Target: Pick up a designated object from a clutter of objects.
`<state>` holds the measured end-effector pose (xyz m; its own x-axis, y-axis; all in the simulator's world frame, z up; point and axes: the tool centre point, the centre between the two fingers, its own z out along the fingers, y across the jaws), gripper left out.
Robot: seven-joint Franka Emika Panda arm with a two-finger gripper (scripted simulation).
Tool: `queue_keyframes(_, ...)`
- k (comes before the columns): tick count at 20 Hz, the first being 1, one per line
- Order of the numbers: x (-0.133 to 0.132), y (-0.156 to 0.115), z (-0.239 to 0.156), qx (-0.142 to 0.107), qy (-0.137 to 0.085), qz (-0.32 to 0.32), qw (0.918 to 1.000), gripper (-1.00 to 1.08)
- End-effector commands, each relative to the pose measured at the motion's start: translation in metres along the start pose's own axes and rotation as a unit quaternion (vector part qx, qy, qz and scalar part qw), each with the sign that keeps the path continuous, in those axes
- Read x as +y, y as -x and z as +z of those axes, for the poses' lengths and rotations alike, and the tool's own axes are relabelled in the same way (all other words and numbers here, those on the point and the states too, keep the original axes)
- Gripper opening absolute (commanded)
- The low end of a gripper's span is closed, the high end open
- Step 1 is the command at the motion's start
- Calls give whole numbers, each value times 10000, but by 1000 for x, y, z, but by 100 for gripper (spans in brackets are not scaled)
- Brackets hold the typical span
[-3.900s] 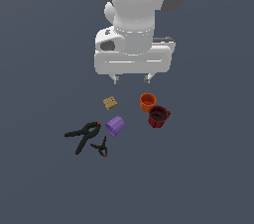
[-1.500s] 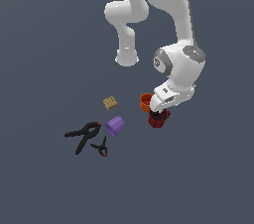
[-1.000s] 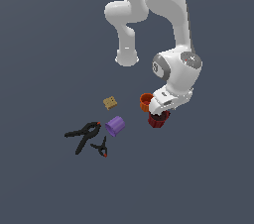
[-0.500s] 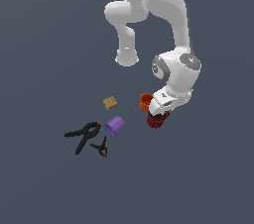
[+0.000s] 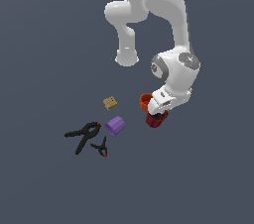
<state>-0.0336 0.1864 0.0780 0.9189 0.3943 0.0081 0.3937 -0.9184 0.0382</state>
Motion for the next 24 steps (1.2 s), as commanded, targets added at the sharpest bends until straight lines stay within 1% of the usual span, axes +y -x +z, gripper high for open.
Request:
queue_keyframes(1,6,1,-7,17,3,5,10000,-100)
queue_keyframes(6,28,8,-27,17,3,5,10000,-100)
queue_keyframes(11,59,19,-57,18,0,4,10000,-100)
queue_keyframes(24,174,58,-169,28,-21,4,10000,-100)
